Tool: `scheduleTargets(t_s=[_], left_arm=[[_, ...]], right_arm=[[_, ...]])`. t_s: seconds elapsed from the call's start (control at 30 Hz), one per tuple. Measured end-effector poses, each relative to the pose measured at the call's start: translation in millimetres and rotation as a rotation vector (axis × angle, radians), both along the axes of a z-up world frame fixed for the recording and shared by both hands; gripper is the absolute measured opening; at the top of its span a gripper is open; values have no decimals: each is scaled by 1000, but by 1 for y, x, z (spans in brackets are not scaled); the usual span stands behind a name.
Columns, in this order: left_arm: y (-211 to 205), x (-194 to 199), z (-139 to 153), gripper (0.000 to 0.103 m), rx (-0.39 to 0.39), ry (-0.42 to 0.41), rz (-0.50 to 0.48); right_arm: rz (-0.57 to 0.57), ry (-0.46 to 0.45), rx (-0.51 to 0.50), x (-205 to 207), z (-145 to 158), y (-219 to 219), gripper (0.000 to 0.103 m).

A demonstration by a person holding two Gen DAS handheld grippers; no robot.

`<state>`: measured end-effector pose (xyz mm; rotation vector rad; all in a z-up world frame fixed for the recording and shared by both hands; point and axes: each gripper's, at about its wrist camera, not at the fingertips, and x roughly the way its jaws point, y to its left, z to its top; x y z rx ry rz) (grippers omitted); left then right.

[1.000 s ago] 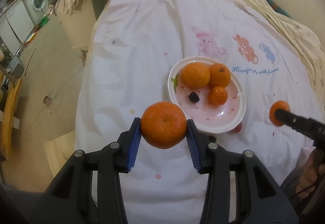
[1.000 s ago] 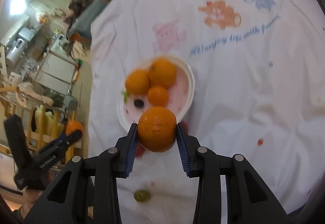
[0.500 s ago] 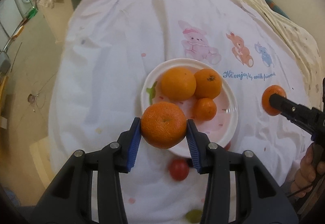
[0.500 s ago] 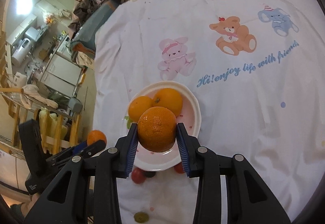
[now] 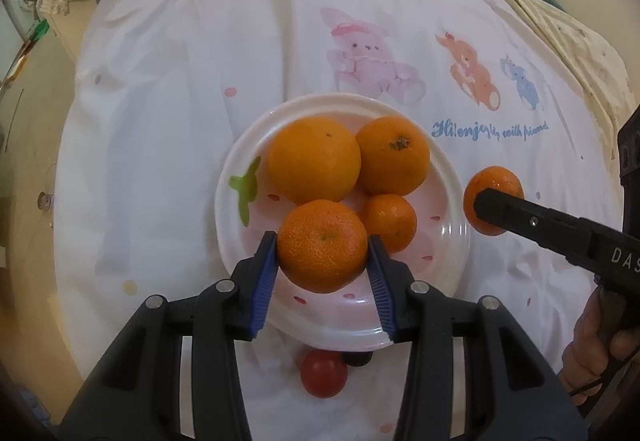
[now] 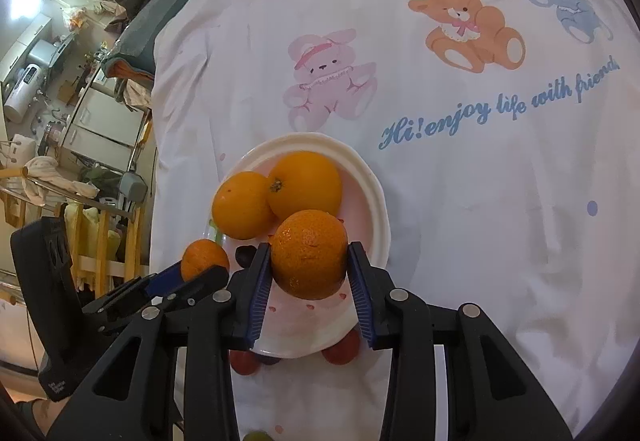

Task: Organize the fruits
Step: 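Lift both held oranges and carry them over the plate, then lower both oranges onto the plate and open both grippers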

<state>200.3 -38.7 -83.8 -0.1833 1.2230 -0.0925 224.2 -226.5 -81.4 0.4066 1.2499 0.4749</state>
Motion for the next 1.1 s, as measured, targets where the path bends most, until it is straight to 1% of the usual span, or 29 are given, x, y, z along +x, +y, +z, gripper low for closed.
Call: scheduleTargets(t_s=[0.17, 0.37, 0.67, 0.9, 0.97, 1.1], left_arm=[[1, 2, -5, 40, -8, 25, 11], [1, 0, -2, 40, -10, -4, -1], [-8, 1, -5, 41, 33, 1, -33], [-5, 2, -9, 41, 46, 15, -21], [-2, 3, -10, 41, 38, 22, -7], [6, 3, -13, 42, -11, 51, 17]], right_arm=[[2, 25, -9, 2, -9, 2, 40], [-1, 46, -27, 3, -19, 4, 40], [-4, 42, -23, 3, -17, 4, 42], [-8, 41, -19, 2, -16, 4, 42], [-8, 38, -18, 2, -16, 4, 42], [-6, 42, -19, 3, -17, 5, 42]])
